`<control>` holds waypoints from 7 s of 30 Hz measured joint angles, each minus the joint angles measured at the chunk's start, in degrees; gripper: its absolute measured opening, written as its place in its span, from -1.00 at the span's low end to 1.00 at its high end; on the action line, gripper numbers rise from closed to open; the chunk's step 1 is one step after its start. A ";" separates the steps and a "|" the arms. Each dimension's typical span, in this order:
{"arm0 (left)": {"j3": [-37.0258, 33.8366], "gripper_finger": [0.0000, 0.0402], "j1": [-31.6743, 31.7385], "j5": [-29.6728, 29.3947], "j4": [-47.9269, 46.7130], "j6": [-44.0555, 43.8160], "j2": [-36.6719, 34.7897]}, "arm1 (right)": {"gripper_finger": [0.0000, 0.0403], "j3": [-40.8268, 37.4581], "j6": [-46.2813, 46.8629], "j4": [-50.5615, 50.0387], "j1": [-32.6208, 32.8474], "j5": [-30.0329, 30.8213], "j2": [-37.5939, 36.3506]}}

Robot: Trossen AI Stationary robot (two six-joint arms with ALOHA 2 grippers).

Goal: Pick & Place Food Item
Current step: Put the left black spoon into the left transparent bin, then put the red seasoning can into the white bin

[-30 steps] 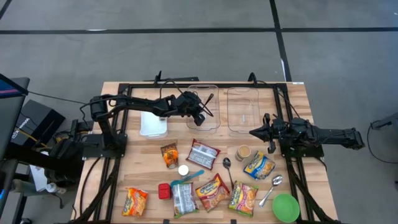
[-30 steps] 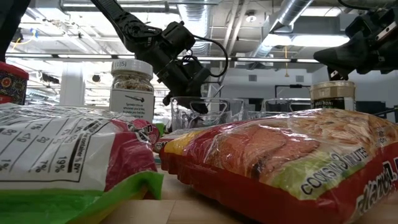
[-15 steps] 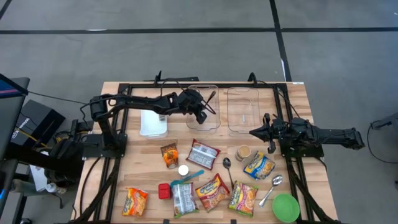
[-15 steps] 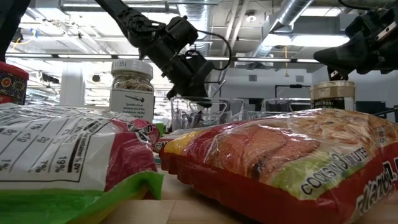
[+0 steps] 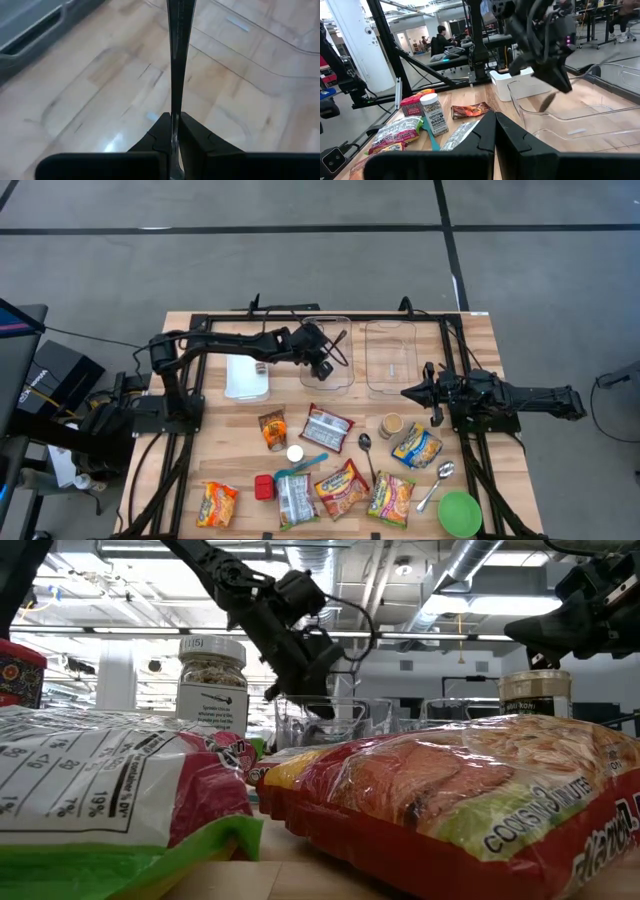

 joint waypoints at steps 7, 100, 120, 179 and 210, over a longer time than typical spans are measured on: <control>0.13 -0.93 0.13 0.43 -1.26 -1.51 4.37 | -1.00 0.00 0.00 0.00 -0.02 0.00 -0.02; -29.99 -0.58 -40.31 0.24 9.26 -40.31 -45.78 | -1.00 -0.01 0.00 0.00 -0.02 0.00 0.00; -30.05 -0.58 -53.75 -13.15 14.66 -39.95 -45.78 | -1.00 -0.02 0.00 0.22 -1.27 1.39 0.00; -0.74 -1.00 -63.75 -24.37 -25.49 -67.52 -24.14 | -1.00 -0.02 0.00 0.17 -1.22 1.49 0.00; -0.81 -1.00 -57.22 -12.82 -28.44 -86.90 -21.19 | -1.00 -0.02 -0.02 0.16 -1.24 1.50 0.00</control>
